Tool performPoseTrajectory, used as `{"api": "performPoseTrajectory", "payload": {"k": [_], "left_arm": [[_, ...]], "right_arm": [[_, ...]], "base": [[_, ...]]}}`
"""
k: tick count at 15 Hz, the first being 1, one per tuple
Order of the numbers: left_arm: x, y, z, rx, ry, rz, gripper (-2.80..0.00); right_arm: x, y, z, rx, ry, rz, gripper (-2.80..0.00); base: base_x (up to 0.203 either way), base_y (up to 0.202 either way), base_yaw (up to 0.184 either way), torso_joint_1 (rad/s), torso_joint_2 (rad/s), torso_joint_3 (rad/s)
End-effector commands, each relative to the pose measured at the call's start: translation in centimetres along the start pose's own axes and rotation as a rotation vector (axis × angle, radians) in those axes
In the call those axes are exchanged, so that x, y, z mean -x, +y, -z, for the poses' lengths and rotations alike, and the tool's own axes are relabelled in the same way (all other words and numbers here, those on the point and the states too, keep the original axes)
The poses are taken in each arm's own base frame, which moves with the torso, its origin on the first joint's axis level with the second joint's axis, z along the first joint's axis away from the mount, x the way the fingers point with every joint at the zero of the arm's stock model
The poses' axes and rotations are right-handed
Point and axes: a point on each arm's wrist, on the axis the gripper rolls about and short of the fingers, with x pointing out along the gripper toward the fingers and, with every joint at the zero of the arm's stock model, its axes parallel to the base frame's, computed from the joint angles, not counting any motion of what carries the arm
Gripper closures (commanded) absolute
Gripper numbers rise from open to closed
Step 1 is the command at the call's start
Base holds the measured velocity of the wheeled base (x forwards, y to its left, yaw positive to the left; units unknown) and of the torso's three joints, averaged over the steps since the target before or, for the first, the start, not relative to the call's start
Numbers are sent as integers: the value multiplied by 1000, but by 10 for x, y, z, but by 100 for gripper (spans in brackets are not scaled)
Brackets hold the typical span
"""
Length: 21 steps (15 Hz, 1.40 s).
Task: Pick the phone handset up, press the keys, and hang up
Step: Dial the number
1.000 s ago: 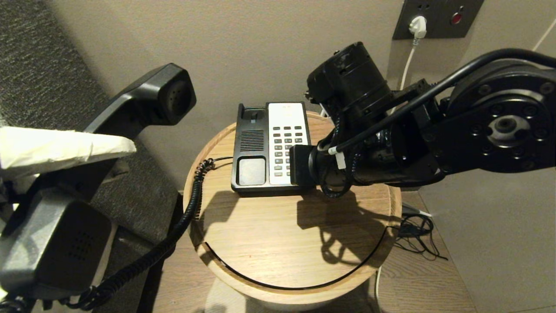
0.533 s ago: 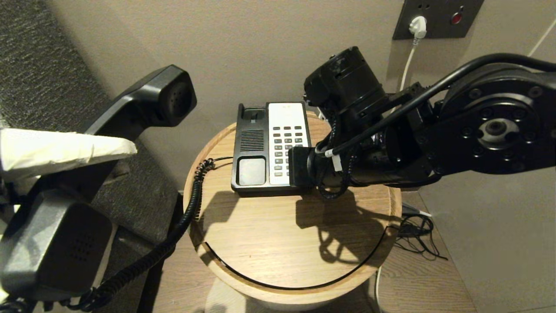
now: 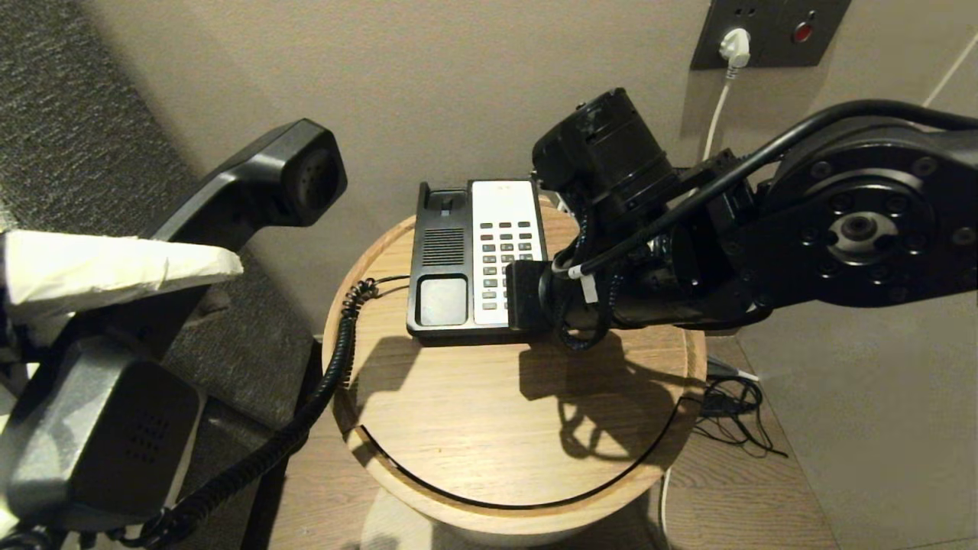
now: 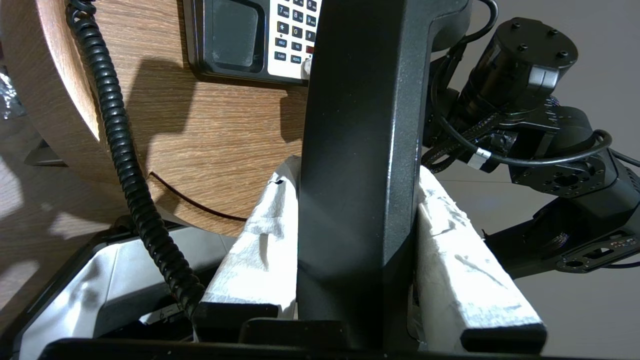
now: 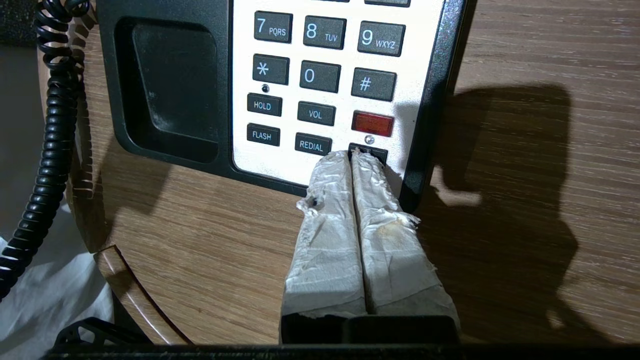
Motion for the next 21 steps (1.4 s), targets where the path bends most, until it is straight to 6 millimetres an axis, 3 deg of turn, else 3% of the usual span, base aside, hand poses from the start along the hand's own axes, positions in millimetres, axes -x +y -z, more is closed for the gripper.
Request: {"api": "performPoseTrajectory", "payload": {"k": [1,10,21], "left_arm": [[0,0,0,5,3,0,0],[0,0,1,5,2,0,0],[0,1,1,6,4,-2,0]], "right_arm": [[-2,-1,1,3,4,9,0],[6,-1,-5,-10,-19,-7,0],[-3,-1,-2,4,-1,9,0]], "base": [[0,0,0,0,0,0],[0,0,0,0,0,0],[0,0,0,0,0,0]]}}
